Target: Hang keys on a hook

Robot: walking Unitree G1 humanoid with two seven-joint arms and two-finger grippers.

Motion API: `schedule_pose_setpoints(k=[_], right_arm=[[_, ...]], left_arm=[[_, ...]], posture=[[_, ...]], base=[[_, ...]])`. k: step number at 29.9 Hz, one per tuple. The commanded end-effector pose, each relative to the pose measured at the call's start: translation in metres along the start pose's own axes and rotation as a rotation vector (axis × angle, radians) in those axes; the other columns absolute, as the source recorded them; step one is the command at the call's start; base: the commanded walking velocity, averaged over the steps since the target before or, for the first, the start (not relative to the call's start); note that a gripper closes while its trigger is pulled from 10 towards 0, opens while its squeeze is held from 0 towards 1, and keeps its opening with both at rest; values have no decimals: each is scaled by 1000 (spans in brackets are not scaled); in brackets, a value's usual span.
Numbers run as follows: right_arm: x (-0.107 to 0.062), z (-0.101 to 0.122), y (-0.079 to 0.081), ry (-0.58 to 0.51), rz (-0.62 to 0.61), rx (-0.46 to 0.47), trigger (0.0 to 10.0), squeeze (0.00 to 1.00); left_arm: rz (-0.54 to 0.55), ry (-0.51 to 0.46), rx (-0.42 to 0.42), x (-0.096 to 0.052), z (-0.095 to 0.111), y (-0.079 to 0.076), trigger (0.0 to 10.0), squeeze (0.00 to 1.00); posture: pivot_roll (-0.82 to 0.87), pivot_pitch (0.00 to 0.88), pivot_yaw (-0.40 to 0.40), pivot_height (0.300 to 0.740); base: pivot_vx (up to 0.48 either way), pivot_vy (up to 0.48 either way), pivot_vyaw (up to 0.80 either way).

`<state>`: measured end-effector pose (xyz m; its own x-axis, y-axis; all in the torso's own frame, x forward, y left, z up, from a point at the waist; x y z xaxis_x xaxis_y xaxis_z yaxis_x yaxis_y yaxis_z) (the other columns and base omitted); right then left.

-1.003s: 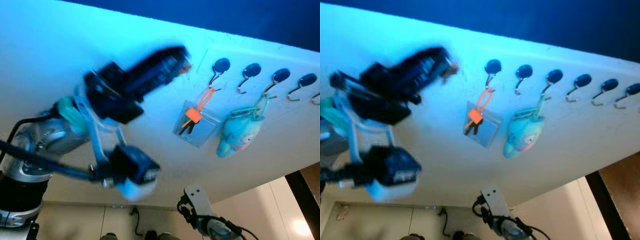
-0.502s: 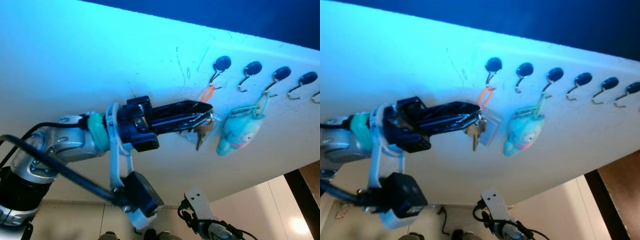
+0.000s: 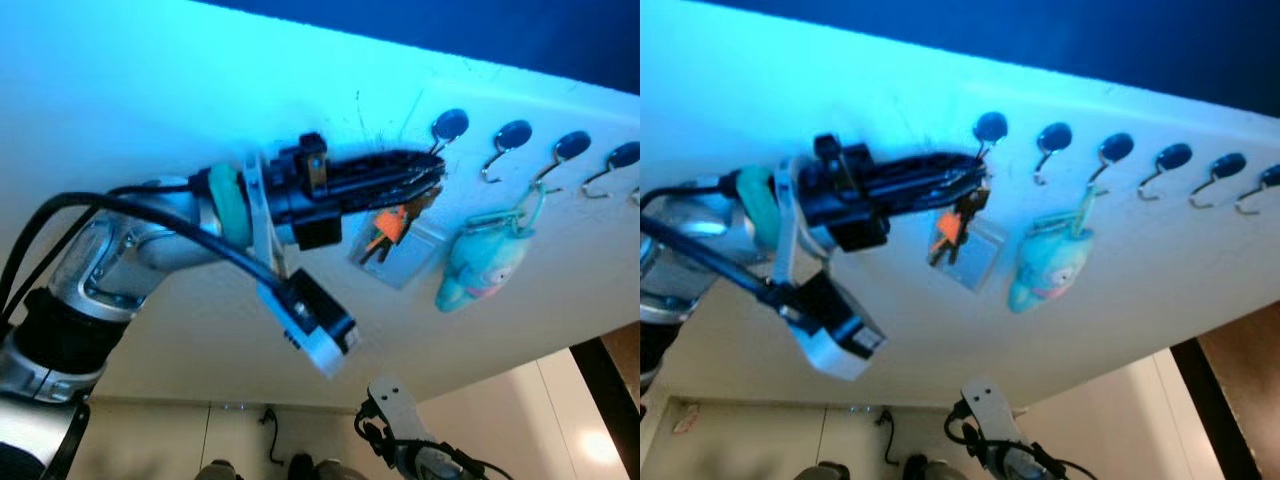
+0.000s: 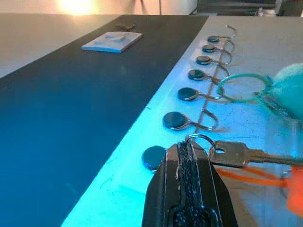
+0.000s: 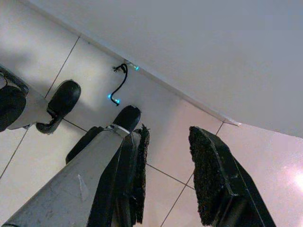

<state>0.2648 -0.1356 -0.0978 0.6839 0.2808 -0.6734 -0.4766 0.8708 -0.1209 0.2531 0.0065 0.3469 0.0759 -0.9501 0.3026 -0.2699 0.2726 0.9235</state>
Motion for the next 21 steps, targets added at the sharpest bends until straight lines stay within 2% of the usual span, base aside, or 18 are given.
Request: schedule_pose_setpoints(k=[1, 3, 7, 11, 17, 21], right_arm=[[-4, -15, 1, 40, -8, 21, 10000, 0], [-4, -15, 1, 41, -9, 22, 10000, 0], [-4, -16, 0, 42, -12, 25, 10000, 0], [-5, -17, 0, 45, -13, 27, 10000, 0], [-5, -17, -1, 45, -14, 25, 10000, 0], [-5, -17, -1, 45, -14, 23, 10000, 0]], left_arm=[[2, -16, -5, 5, 2, 3, 10000, 0], [4, -23, 4, 6, 3, 5, 10000, 0], [-53, -94, 39, 7, 18, -6, 10000, 0], [-65, -105, 22, 8, 20, -10, 10000, 0], [-37, -86, 5, 12, 17, -6, 10000, 0], [15, -75, 16, 14, 16, 2, 10000, 0]], posture=[[138, 135, -122, 740], [135, 135, -120, 740], [135, 135, -120, 740], [135, 135, -120, 740], [135, 136, -121, 740], [135, 136, -121, 740]], base=[[0, 0, 0], [0, 0, 0], [0, 0, 0], [0, 0, 0], [0, 0, 0], [0, 0, 0]])
Point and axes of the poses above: a point about 5 cm out from each wrist's last joint towards the gripper, its own x axis pointing out of the wrist towards the gripper, its own z axis along the axis of the wrist's last joint, y = z × x, the point moved 6 cm from there along x, pointing out of the wrist towards the gripper, and after that the axes turned 2 degrees about -x, right-handed, at the moved point
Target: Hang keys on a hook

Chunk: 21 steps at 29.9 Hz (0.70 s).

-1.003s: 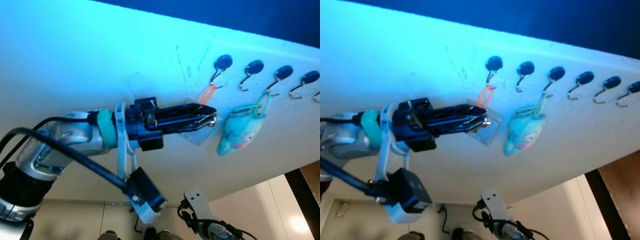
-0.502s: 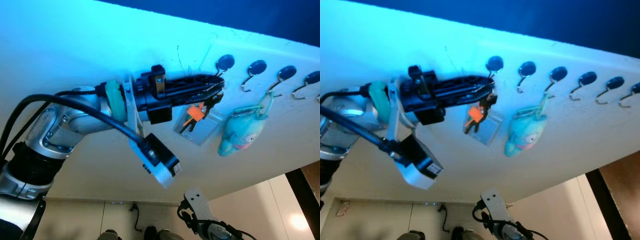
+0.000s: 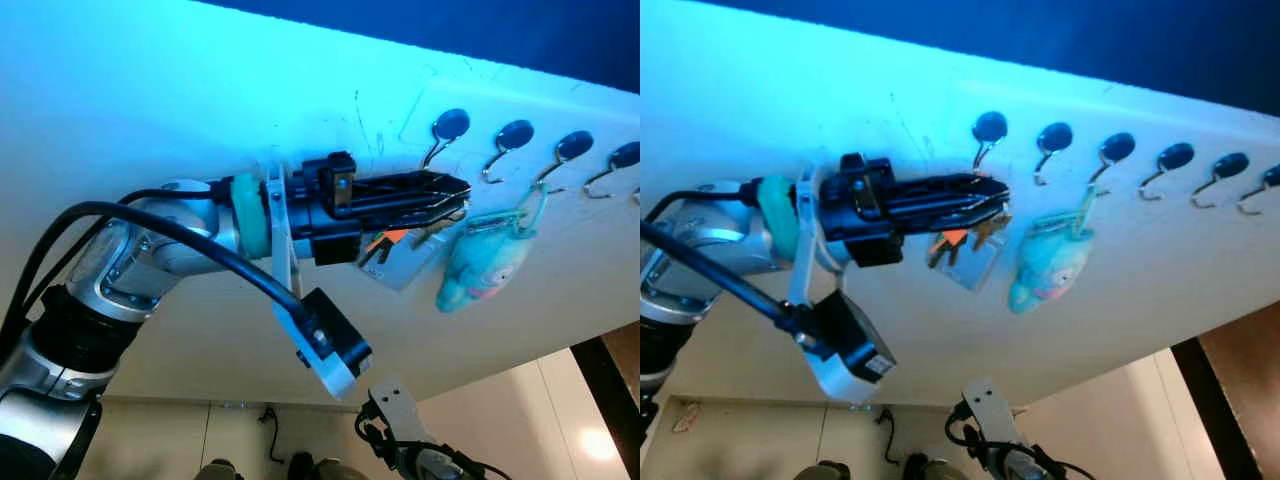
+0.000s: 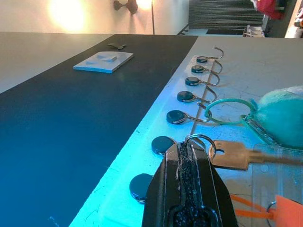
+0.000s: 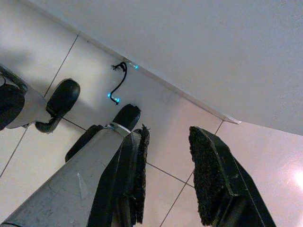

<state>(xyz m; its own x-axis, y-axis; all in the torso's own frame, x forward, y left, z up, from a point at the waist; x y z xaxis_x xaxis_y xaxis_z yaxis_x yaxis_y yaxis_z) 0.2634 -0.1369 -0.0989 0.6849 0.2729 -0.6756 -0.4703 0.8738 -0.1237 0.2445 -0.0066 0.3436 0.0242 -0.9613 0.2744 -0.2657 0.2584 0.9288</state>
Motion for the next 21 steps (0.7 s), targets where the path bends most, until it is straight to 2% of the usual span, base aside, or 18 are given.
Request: schedule_pose_setpoints(k=[1, 8, 21], right_arm=[[-4, -15, -1, 41, -7, 20, 10000, 0], [-4, -14, 0, 39, -6, 19, 10000, 0], [-4, -17, 2, 42, -9, 29, 10000, 0]], left_arm=[[30, -17, 21, 4, 5, 7, 10000, 0], [43, -9, 41, 11, 1, 16, 10000, 0], [6, 50, 10, 9, -13, 13, 10000, 0]], posture=[[135, 136, -121, 740], [135, 131, -120, 740], [135, 129, -112, 740]], base=[[0, 0, 0], [0, 0, 0], [0, 0, 0]])
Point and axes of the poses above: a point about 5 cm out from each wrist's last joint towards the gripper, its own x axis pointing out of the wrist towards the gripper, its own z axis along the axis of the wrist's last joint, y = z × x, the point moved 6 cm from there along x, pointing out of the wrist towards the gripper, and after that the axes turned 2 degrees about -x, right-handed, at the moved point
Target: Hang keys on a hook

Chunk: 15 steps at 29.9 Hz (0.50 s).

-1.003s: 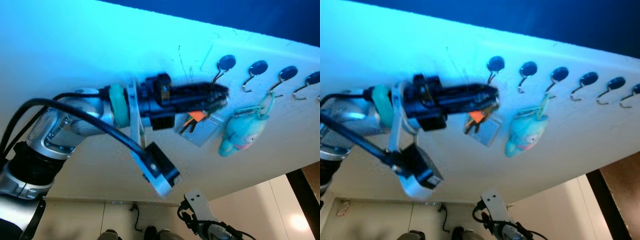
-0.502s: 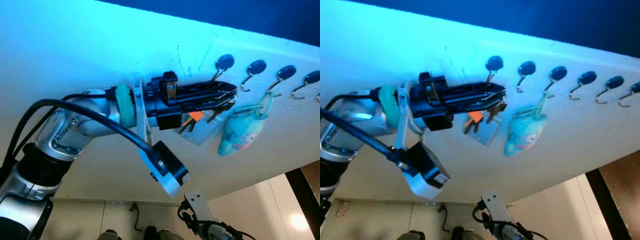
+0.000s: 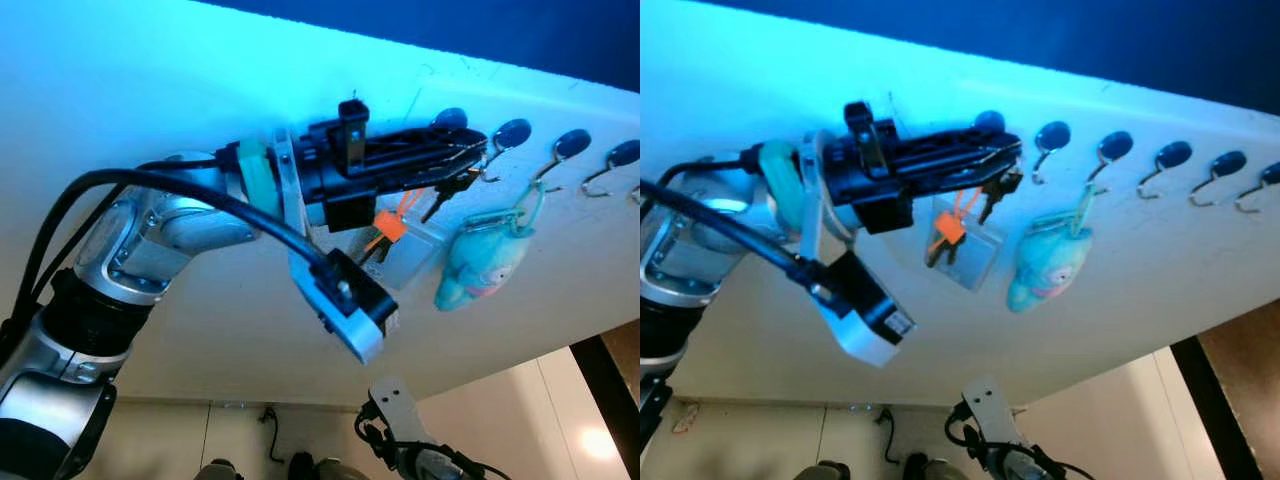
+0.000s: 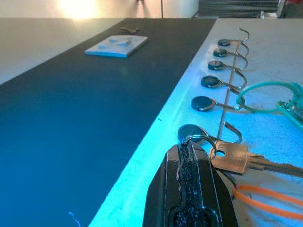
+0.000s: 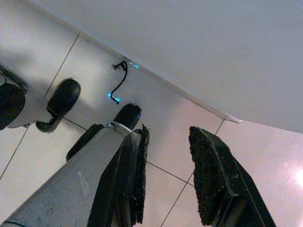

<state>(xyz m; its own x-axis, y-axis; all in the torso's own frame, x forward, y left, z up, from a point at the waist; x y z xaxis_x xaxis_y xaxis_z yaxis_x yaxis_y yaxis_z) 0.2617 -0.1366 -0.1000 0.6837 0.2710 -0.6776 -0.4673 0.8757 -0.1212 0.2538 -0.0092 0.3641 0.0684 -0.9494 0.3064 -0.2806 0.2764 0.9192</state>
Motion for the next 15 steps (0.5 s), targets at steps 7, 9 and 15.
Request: schedule_pose_setpoints(k=[7, 9, 15], right_arm=[[-4, -15, -1, 42, -9, 21, 10000, 0], [-4, -15, -1, 42, -9, 20, 10000, 0], [-4, -15, -1, 43, -10, 21, 10000, 0]], left_arm=[[-48, 32, -38, -8, -2, -14, 10000, 0], [-48, 36, -44, -9, -2, -16, 10000, 0], [-44, 60, -54, -17, -4, -19, 10000, 0]], posture=[[135, 129, -112, 740], [135, 129, -112, 740], [135, 129, -112, 740]], base=[[0, 0, 0], [0, 0, 0], [0, 0, 0]])
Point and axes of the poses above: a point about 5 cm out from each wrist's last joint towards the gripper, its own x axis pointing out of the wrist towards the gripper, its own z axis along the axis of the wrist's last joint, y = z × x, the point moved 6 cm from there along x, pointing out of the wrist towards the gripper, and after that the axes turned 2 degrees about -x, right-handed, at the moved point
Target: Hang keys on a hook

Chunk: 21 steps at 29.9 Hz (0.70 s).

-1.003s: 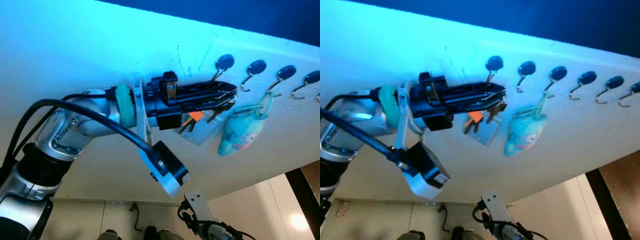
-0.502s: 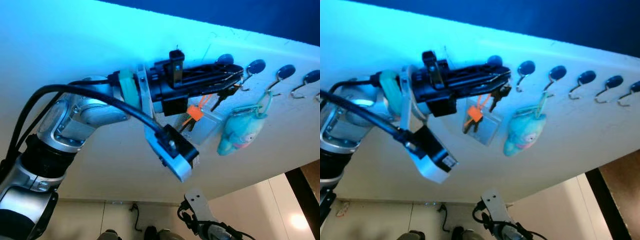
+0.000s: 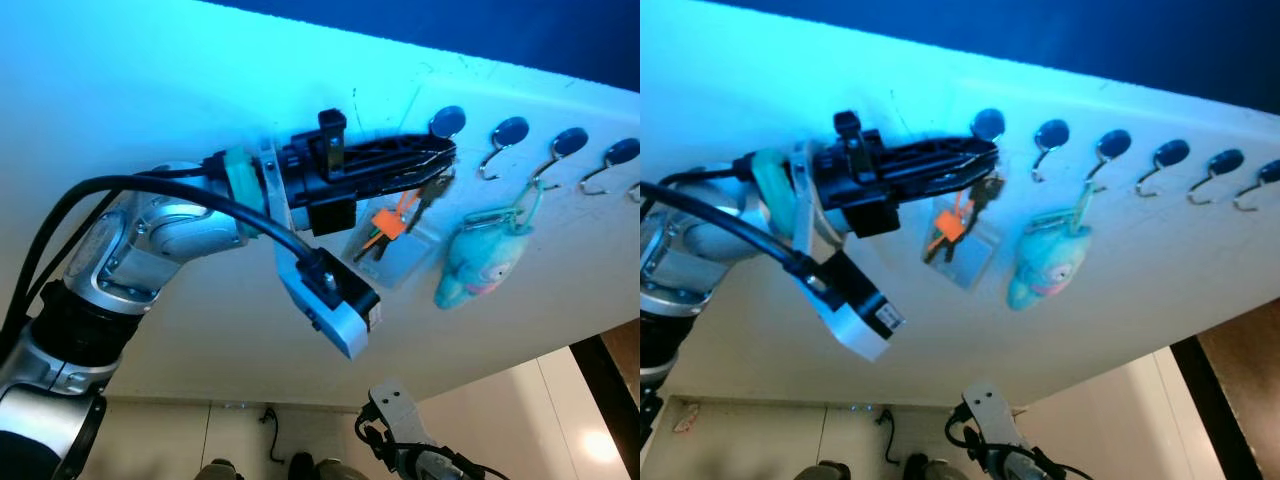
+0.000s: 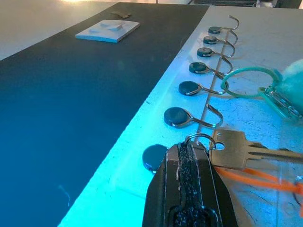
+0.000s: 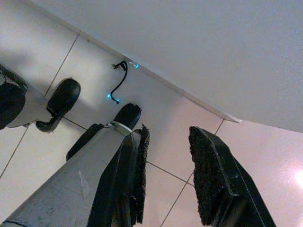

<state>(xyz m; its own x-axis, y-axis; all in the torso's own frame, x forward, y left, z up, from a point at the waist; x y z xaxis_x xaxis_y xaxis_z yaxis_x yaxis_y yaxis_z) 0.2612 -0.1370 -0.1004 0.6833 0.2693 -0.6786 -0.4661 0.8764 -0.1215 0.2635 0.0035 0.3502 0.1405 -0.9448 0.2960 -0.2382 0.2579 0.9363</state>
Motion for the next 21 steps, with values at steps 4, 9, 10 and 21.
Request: schedule_pose_setpoints(k=[4, 9, 10, 21], right_arm=[[-4, -15, -1, 42, -9, 21, 10000, 0], [-4, -16, -1, 44, -10, 21, 10000, 0], [-4, -16, -1, 44, -10, 20, 10000, 0], [-5, -17, -2, 47, -12, 20, 10000, 0]], left_arm=[[-2, -2, -13, -2, 3, -6, 10000, 0], [10, 14, -19, -5, 2, -9, 10000, 0], [6, 19, -23, -7, 2, -11, 10000, 0], [-9, 36, -13, -14, 0, -22, 10000, 180]], posture=[[135, 129, -112, 740], [133, 135, -114, 740], [133, 135, -114, 740], [127, 140, -116, 740]], base=[[0, 0, 0], [0, 0, 0], [0, 0, 0], [0, 0, 0]])
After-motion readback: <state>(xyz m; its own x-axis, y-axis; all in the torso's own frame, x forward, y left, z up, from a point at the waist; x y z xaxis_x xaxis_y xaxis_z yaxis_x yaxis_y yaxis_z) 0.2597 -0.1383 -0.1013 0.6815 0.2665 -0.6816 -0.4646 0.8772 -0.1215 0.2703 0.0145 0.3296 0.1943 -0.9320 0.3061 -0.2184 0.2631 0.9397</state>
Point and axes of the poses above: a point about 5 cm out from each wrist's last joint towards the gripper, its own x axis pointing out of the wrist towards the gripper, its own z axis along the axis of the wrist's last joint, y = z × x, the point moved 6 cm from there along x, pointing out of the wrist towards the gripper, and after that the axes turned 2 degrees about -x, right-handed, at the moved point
